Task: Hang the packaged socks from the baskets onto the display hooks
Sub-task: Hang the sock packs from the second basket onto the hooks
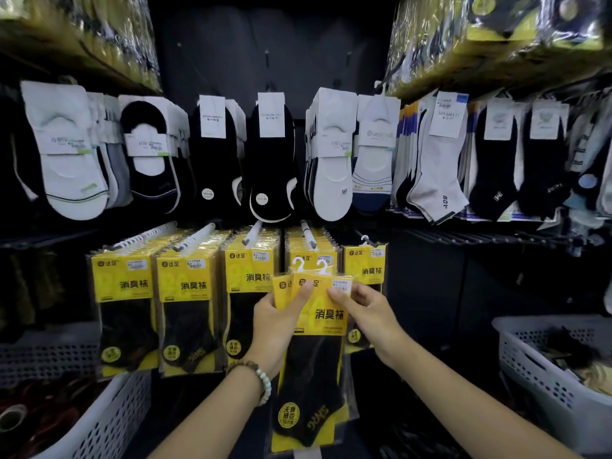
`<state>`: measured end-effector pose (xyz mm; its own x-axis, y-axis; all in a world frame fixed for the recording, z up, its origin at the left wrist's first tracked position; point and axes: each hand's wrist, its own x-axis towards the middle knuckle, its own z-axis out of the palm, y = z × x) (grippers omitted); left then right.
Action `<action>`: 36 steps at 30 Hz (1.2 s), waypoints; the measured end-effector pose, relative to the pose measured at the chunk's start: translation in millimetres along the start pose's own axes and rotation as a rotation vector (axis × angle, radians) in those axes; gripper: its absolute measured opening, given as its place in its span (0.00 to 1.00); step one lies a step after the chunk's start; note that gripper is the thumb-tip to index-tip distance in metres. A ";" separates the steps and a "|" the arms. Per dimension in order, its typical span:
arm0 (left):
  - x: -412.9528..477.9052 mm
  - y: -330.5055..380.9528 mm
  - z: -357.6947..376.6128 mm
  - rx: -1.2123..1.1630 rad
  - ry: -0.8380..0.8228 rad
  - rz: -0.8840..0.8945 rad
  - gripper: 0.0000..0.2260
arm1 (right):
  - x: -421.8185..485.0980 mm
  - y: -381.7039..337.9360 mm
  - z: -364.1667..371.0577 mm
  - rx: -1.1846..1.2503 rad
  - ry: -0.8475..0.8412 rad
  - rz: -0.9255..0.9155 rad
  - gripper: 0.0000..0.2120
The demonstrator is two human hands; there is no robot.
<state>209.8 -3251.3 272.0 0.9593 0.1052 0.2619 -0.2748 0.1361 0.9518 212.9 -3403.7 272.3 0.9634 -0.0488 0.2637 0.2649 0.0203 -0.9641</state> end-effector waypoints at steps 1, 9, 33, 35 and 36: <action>-0.8 2.0 0.3 0.002 -0.004 0.005 0.16 | -1.4 -0.6 -1.4 0.005 0.006 -0.009 0.08; 9.1 4.9 -5.8 0.205 0.066 0.029 0.17 | 4.1 16.0 -43.7 0.026 0.110 0.090 0.07; 50.9 -28.1 -6.7 0.184 -0.007 0.167 0.15 | 115.1 25.2 -86.7 -0.082 0.349 -0.020 0.07; 50.5 -29.2 -4.0 0.166 -0.033 0.171 0.13 | 117.1 36.8 -88.4 -0.075 0.453 0.033 0.09; 49.8 -28.6 -2.9 0.154 -0.043 0.162 0.14 | 116.8 42.3 -90.1 -0.106 0.496 0.049 0.08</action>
<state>265.2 -3247.2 257.3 0.9063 0.0706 0.4166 -0.4154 -0.0318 0.9091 332.9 -3498.5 259.4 0.8319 -0.5192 0.1957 0.1892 -0.0662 -0.9797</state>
